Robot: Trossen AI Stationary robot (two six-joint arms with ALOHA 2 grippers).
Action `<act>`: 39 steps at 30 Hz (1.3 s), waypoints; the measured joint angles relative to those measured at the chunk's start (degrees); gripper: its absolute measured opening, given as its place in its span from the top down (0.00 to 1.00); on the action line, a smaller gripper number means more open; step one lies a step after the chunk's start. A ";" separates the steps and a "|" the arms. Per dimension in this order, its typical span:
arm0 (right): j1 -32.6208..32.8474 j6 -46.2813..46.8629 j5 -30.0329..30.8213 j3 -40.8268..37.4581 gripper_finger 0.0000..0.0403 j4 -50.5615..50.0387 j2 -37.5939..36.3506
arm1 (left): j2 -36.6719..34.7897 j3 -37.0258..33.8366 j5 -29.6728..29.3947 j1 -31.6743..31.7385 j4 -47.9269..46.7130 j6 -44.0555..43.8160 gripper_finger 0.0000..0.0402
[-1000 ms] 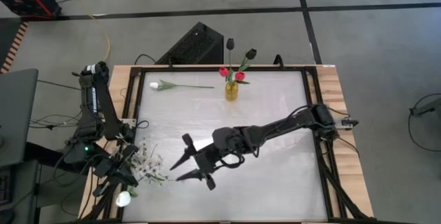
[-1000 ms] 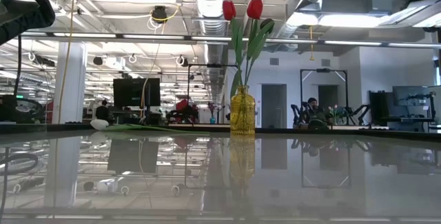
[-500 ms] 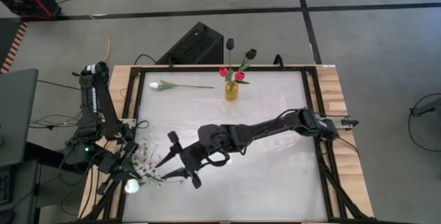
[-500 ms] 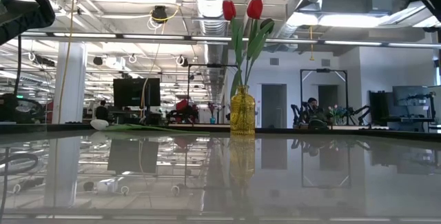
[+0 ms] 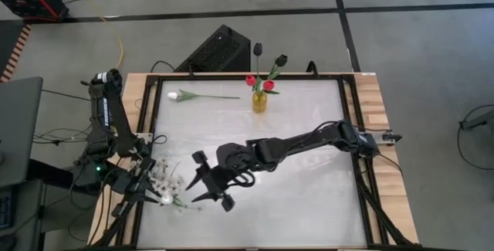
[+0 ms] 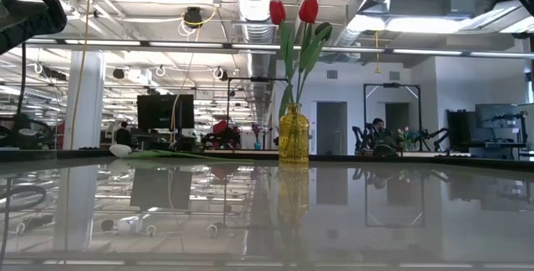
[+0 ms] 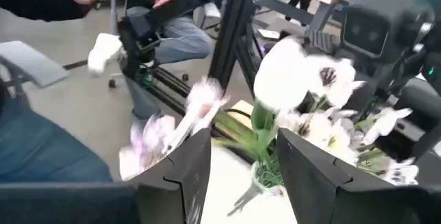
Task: Sort flowers into vase by color
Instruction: Put the bottom white tulip into the transparent vase, then put the white tulip into the transparent vase
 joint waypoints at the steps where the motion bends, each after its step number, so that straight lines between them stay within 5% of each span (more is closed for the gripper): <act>1: 0.09 -0.01 0.00 0.00 0.53 -1.31 -1.13 | 0.00 0.02 -0.03 0.00 0.33 0.20 0.84; 17: 0.35 -1.74 0.07 0.11 0.53 -18.36 -9.51 | -2.74 8.71 6.28 0.00 0.70 8.30 0.84; 23: -0.27 -2.36 0.08 -2.23 0.56 -20.61 -10.19 | -3.06 11.73 -0.43 1.05 4.83 23.11 0.84; 28: -2.22 0.90 0.09 -8.96 0.63 -19.97 -10.05 | -3.02 11.74 -4.16 9.25 3.48 26.98 0.84; 39: -4.22 4.74 0.12 -19.63 0.80 -16.81 -10.69 | -5.37 11.74 11.67 35.42 2.53 28.46 0.84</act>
